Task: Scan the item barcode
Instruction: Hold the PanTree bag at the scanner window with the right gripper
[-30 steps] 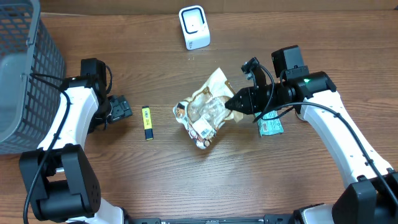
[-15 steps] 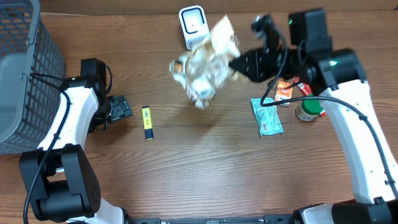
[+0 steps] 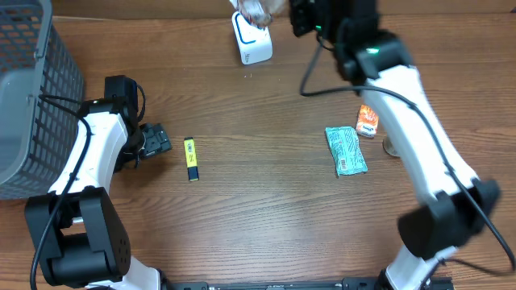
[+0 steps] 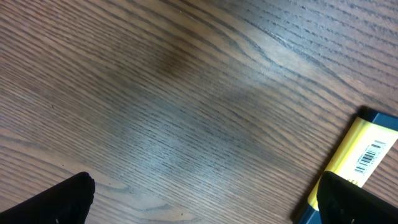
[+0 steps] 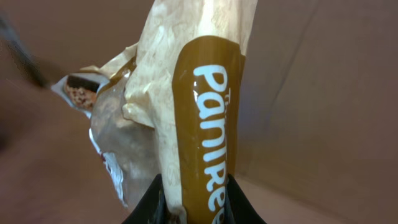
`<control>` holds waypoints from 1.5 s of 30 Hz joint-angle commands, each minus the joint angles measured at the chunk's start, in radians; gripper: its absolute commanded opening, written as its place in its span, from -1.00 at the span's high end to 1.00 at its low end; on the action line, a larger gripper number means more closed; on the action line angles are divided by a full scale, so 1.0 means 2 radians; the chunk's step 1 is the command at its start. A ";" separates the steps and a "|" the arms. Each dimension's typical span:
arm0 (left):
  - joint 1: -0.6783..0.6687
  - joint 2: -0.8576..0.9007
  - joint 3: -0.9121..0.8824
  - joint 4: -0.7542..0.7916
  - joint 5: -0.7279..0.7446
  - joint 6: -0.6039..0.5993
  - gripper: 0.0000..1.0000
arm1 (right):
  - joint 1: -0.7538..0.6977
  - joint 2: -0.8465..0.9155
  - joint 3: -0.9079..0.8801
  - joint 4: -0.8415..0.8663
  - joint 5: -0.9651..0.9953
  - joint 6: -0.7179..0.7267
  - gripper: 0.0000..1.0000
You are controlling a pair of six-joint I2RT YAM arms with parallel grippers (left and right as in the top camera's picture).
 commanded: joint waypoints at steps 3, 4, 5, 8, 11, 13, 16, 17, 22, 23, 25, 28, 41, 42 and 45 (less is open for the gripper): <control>-0.001 0.002 -0.002 -0.001 -0.005 0.006 -1.00 | 0.019 0.072 0.008 0.115 0.169 -0.042 0.93; -0.001 0.002 -0.002 -0.001 -0.005 0.006 -1.00 | 0.020 0.084 0.008 0.136 0.184 -0.051 0.93; -0.001 0.002 -0.002 -0.001 -0.005 0.006 -1.00 | 0.022 0.095 0.008 0.158 0.198 -0.066 0.93; -0.001 0.002 -0.002 -0.001 -0.005 0.006 -1.00 | 0.023 0.136 0.008 0.229 0.219 -0.124 0.93; -0.001 0.002 -0.002 -0.001 -0.005 0.006 -1.00 | 0.025 0.167 0.008 0.283 0.230 -0.166 0.93; -0.001 0.002 -0.002 -0.001 -0.005 0.006 -1.00 | 0.027 0.183 0.008 0.303 0.231 -0.185 0.93; -0.001 0.002 -0.002 -0.001 -0.005 0.006 -0.99 | 0.030 0.201 0.008 0.318 0.230 -0.185 0.93; -0.001 0.002 -0.002 -0.001 -0.005 0.006 -1.00 | 0.031 0.205 0.008 0.316 0.230 -0.185 0.93; -0.001 0.002 -0.002 -0.001 -0.005 0.006 -1.00 | 0.040 0.219 0.008 0.314 0.232 -0.183 0.93; -0.001 0.002 -0.002 -0.001 -0.005 0.006 -0.99 | 0.043 0.220 0.008 0.313 0.232 -0.183 0.93; -0.001 0.002 -0.002 -0.001 -0.005 0.006 -0.99 | 0.049 0.220 0.008 0.307 0.233 -0.183 0.93; -0.001 0.002 -0.002 -0.001 -0.005 0.006 -1.00 | 0.058 0.220 0.007 0.302 0.256 -0.183 0.93; -0.001 0.002 -0.002 -0.001 -0.005 0.006 -1.00 | 0.066 0.220 -0.001 0.270 0.290 -0.184 0.93; -0.001 0.002 -0.002 -0.001 -0.005 0.006 -1.00 | 0.066 0.220 -0.002 0.273 0.297 -0.185 0.93; -0.001 0.002 -0.002 -0.001 -0.005 0.006 -1.00 | 0.066 0.220 -0.002 0.313 0.350 -0.188 0.93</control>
